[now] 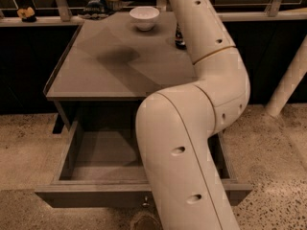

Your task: Place blue chip bag into top drawer

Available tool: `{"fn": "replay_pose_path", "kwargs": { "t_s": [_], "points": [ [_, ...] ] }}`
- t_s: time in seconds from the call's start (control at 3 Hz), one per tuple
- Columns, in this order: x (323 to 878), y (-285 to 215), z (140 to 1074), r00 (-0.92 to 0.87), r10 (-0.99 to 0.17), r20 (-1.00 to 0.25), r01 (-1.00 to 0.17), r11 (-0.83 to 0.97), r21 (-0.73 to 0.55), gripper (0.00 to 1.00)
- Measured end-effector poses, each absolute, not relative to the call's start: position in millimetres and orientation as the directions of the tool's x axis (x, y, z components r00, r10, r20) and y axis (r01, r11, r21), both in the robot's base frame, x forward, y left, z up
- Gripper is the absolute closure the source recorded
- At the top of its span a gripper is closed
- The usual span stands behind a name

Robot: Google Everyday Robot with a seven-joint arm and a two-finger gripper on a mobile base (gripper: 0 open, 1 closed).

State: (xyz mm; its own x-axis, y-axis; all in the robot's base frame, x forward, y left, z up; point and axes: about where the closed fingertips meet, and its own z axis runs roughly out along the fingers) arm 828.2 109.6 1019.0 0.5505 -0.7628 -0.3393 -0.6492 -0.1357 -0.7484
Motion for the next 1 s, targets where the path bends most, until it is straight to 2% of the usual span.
{"fn": "replay_pose_path", "kwargs": {
  "t_s": [0.33,0.67,1.0],
  "points": [
    [804,54,1079,0.519,-0.805,-0.286,-0.594,-0.099,-0.799,1.0],
    [774,-26,1156,0.435,-0.86,-0.267,-0.473,0.035,-0.881,1.0],
    [743,-58,1198,0.419,-0.872,-0.252,-0.386,0.08,-0.919,1.0]
  ]
}}
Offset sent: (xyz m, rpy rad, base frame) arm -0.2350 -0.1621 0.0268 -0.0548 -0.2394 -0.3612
